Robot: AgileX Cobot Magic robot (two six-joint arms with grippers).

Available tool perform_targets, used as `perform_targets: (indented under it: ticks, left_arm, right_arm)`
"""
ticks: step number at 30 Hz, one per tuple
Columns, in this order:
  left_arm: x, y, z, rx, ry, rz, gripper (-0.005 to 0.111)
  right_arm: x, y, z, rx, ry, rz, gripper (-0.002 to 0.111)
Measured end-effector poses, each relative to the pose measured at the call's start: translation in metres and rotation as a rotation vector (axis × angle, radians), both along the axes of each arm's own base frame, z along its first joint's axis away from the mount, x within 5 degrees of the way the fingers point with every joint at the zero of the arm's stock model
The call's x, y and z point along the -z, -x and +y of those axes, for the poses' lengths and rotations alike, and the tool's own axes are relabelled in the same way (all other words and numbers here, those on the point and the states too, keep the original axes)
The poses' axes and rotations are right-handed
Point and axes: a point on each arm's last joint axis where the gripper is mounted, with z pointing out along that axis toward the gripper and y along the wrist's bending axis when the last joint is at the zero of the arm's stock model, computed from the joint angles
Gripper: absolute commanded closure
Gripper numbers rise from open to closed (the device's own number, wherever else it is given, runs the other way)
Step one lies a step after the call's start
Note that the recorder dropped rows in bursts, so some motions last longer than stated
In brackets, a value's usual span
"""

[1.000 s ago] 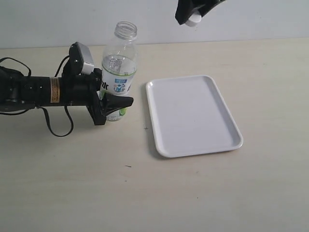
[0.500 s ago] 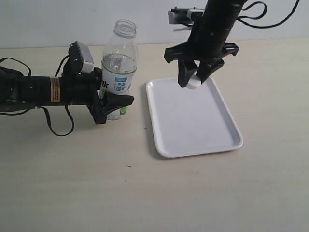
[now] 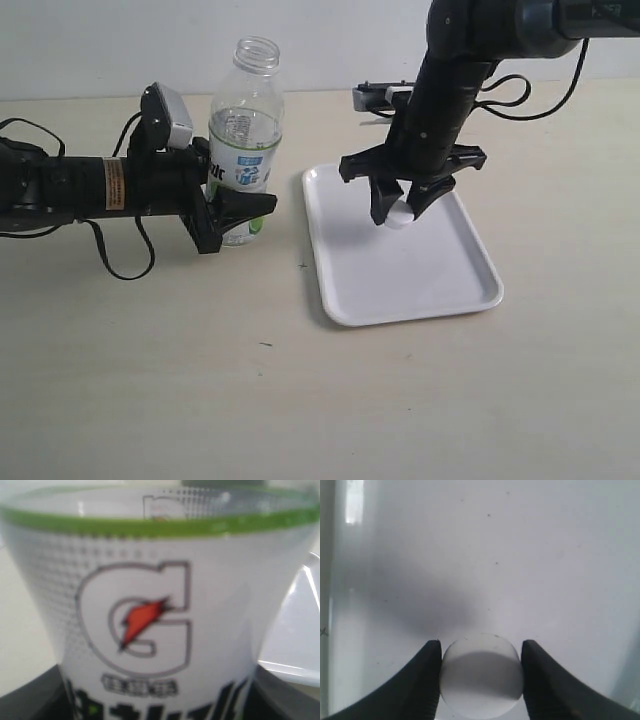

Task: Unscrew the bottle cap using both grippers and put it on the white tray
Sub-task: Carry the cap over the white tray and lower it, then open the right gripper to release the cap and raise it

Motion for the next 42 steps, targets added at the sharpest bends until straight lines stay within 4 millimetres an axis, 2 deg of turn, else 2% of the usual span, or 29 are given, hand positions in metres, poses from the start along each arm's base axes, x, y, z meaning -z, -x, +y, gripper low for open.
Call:
perform_targets:
  ticks: [4,15,22,36,42]
  left_arm:
    - [0.000,0.000,0.000,0.001,-0.002,-0.004,0.107]
    - [0.000,0.000,0.000,0.001,-0.002,-0.004,0.107]
    - [0.000,0.000,0.000,0.001,-0.002,-0.004,0.107]
    - [0.000,0.000,0.000,0.001,-0.002,-0.004,0.107]
    - [0.000,0.000,0.000,0.001,-0.002,-0.004,0.107]
  right_arm:
    - [0.015,0.000,-0.002,0.012,0.032,0.031,0.108]
    - [0.017,-0.007,-0.003,0.027,0.037,-0.029,0.107]
    - [0.017,-0.008,-0.003,0.027,0.039,-0.049,0.080]
    - [0.017,-0.008,-0.003,0.028,0.039,-0.050,0.037]
    - [0.016,-0.009,-0.003,0.028,0.038,-0.054,0.035]
